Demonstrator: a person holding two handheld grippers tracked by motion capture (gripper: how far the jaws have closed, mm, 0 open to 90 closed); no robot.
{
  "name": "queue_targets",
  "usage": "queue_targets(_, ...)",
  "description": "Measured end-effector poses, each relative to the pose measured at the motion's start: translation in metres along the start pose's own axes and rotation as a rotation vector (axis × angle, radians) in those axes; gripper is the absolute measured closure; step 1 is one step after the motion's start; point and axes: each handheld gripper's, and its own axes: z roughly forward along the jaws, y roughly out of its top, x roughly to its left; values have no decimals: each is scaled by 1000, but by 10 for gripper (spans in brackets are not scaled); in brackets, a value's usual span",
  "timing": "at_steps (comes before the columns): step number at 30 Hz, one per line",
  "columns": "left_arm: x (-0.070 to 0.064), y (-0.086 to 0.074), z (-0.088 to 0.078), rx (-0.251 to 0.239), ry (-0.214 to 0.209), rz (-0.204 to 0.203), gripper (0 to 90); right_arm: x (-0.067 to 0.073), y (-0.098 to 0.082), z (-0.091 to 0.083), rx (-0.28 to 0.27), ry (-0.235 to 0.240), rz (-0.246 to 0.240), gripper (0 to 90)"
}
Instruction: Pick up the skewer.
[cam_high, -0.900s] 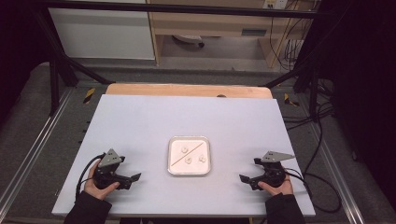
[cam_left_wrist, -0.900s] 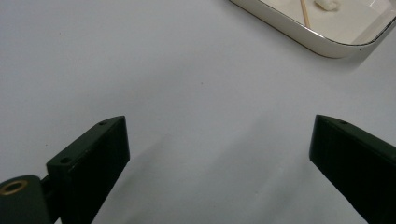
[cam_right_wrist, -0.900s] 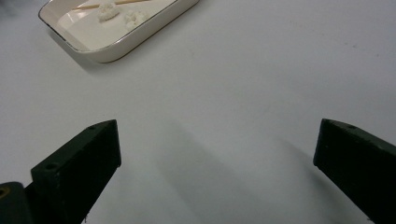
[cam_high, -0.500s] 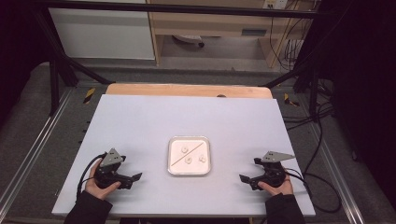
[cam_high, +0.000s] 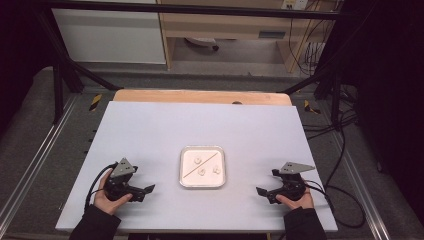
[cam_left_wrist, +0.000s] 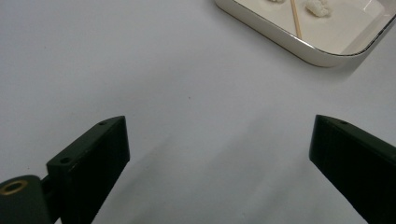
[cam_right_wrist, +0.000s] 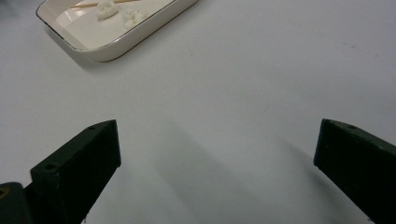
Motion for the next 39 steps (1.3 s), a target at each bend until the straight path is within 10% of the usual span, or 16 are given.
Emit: queue_targets(39, -47, 61, 32, 39, -20, 83, 64, 0, 0, 1, 4, -3, -6, 11)
